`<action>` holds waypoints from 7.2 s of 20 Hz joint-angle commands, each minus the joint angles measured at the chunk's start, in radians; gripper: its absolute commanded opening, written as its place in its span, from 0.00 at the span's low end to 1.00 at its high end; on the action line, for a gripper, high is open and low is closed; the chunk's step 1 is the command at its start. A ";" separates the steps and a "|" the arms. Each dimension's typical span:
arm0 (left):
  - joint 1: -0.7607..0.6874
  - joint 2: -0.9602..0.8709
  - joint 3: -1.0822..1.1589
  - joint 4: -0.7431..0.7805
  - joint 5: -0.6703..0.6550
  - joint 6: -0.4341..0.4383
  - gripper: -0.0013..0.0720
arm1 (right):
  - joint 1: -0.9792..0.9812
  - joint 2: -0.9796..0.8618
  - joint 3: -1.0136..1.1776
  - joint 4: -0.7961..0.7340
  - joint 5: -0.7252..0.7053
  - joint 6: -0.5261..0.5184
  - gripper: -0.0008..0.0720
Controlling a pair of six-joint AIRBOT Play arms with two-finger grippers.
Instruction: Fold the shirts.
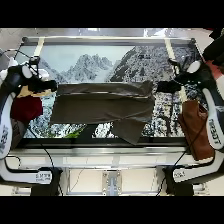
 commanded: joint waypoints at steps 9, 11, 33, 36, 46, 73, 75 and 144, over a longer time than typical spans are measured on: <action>0.416 0.675 -1.017 -0.646 0.257 -0.125 0.96 | -0.180 0.509 -0.755 0.417 -0.145 -0.147 0.55; 0.546 0.597 -1.025 -0.969 0.198 0.109 0.96 | -0.163 0.509 -0.756 0.480 -0.145 -0.180 0.55; 0.509 0.179 -0.946 -1.189 0.286 0.394 0.27 | -0.142 0.510 -0.755 0.640 -0.034 -0.207 0.55; 0.509 0.179 -0.946 -1.189 0.262 0.424 0.03 | -0.145 0.524 -0.756 0.499 -0.034 -0.193 0.55; 0.509 0.180 -0.946 -1.189 0.237 0.428 0.03 | 0.027 0.423 -1.105 0.498 -0.359 -0.034 0.55; 0.510 1.206 -0.946 -0.369 -0.095 0.098 0.03 | 0.169 1.030 -0.935 0.295 -0.106 0.185 0.03; 0.509 1.224 -0.945 -0.369 -0.110 0.098 0.03 | 0.169 1.004 -0.895 0.286 -0.196 0.176 0.03; -0.640 -0.074 0.028 0.224 0.154 -0.096 0.97 | -0.014 -0.446 0.055 0.502 0.085 -0.098 0.96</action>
